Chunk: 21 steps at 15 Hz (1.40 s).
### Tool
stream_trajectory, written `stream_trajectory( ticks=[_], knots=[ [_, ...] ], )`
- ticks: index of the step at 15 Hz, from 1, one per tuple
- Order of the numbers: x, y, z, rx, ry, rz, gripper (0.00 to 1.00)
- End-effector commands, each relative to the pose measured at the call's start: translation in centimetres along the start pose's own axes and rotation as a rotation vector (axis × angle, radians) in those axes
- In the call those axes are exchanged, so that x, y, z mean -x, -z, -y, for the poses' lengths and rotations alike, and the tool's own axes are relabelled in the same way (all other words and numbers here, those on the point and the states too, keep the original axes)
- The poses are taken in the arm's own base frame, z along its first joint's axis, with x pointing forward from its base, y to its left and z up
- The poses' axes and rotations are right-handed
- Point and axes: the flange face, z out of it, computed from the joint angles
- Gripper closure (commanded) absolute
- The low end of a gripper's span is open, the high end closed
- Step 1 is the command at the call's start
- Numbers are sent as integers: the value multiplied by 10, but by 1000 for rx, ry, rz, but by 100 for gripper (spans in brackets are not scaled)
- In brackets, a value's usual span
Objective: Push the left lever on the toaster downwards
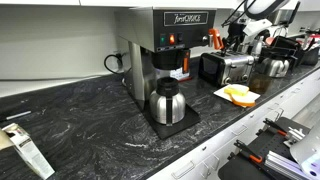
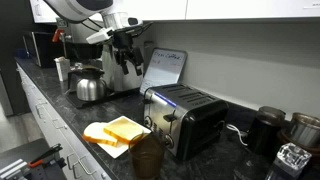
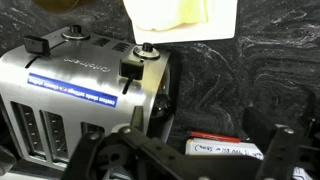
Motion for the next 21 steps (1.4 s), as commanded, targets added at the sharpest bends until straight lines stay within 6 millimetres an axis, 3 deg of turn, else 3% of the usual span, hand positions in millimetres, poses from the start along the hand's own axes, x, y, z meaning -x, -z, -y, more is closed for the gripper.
stream_trajectory(
  ticks=[1, 13, 21],
  knots=[
    [0, 1, 0, 0, 0, 1, 0],
    [6, 0, 4, 37, -134, 90, 0],
    [12, 4, 10, 203, -317, 165, 0]
  ],
)
